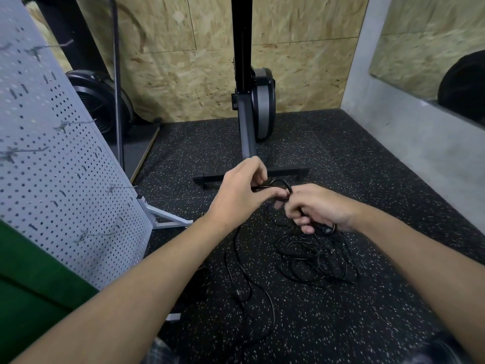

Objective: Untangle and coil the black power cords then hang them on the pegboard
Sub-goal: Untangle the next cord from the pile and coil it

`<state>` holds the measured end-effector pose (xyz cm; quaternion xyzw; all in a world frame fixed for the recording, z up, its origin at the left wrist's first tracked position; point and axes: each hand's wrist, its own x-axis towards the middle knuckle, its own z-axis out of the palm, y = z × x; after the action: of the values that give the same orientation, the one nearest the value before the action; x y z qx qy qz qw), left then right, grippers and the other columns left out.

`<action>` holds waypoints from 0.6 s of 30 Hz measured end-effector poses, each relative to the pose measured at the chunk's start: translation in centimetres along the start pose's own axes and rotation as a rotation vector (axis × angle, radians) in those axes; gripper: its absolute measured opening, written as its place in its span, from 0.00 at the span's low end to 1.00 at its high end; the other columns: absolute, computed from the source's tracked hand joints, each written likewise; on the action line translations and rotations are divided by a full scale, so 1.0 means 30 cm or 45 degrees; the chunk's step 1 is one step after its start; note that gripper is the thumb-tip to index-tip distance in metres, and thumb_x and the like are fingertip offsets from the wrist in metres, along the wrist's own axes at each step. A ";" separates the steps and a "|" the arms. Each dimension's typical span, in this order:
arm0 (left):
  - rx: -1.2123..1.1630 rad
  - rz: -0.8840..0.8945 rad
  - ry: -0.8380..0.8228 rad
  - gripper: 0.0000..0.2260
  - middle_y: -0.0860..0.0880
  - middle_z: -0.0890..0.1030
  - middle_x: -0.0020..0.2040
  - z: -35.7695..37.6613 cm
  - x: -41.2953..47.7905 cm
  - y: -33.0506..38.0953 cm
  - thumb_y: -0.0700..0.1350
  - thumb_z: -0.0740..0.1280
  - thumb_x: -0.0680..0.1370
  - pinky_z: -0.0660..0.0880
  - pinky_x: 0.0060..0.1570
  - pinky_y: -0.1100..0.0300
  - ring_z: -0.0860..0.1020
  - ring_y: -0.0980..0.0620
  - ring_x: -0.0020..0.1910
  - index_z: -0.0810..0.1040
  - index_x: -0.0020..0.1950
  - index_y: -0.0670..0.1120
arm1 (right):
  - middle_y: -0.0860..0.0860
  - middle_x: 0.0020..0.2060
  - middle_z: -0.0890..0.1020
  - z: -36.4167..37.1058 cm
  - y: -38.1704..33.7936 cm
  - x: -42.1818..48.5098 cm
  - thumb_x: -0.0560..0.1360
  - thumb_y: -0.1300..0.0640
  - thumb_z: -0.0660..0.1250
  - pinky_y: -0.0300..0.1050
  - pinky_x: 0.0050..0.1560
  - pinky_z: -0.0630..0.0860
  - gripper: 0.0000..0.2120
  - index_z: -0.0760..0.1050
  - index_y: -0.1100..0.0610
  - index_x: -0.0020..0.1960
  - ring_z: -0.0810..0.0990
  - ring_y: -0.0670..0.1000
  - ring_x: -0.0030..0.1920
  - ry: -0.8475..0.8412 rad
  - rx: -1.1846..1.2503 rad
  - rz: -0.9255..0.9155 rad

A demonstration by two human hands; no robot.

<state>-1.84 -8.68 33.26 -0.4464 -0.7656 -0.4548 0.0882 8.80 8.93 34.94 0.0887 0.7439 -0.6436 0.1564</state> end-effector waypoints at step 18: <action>-0.337 -0.679 -0.618 0.14 0.50 0.88 0.52 0.089 -0.081 -0.117 0.55 0.57 0.87 0.73 0.69 0.44 0.84 0.47 0.56 0.78 0.57 0.48 | 0.48 0.30 0.67 -0.005 0.004 -0.019 0.87 0.52 0.60 0.39 0.28 0.71 0.13 0.75 0.61 0.53 0.64 0.45 0.28 0.160 0.222 -0.070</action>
<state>-2.37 -8.74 28.24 -0.3338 -0.7882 -0.4375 -0.2755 9.36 9.14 35.06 0.1217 0.6956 -0.7031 0.0834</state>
